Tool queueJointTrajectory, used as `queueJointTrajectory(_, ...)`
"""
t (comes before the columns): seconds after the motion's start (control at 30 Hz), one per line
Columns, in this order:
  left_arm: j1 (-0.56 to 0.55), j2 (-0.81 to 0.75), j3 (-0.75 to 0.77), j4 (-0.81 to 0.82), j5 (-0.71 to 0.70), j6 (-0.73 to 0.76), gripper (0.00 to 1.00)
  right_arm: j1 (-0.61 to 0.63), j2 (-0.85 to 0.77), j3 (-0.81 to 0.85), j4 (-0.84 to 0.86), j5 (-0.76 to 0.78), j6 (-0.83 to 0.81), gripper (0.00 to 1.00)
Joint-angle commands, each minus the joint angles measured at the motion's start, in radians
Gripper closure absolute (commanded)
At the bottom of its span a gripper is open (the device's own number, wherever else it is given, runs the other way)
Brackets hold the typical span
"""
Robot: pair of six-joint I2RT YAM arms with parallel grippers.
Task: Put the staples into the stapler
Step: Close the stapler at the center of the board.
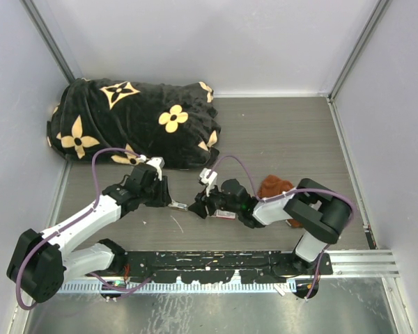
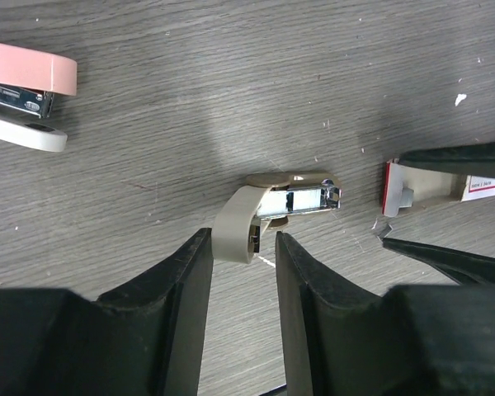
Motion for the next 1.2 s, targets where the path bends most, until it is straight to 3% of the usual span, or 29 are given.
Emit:
queueJointTrajectory(0.0,-0.009,-0.012,0.036,0.007,-0.025,0.042,0.63,0.019,0.079,0.084,0.178,-0.021,-0.110,0.46)
queueJointTrajectory(0.47,-0.022,0.009,0.048,0.016,-0.015,0.056,0.70,0.074,0.237,0.189,0.132,-0.032,-0.252,0.52)
queueJointTrajectory(0.87,-0.075,0.030,0.064,0.018,-0.026,0.070,0.77,0.094,0.296,0.204,0.122,-0.005,-0.296,0.64)
queueJointTrajectory(1.17,-0.182,0.070,0.091,0.017,-0.057,0.060,0.72,0.095,0.309,0.191,0.169,-0.022,-0.284,0.66)
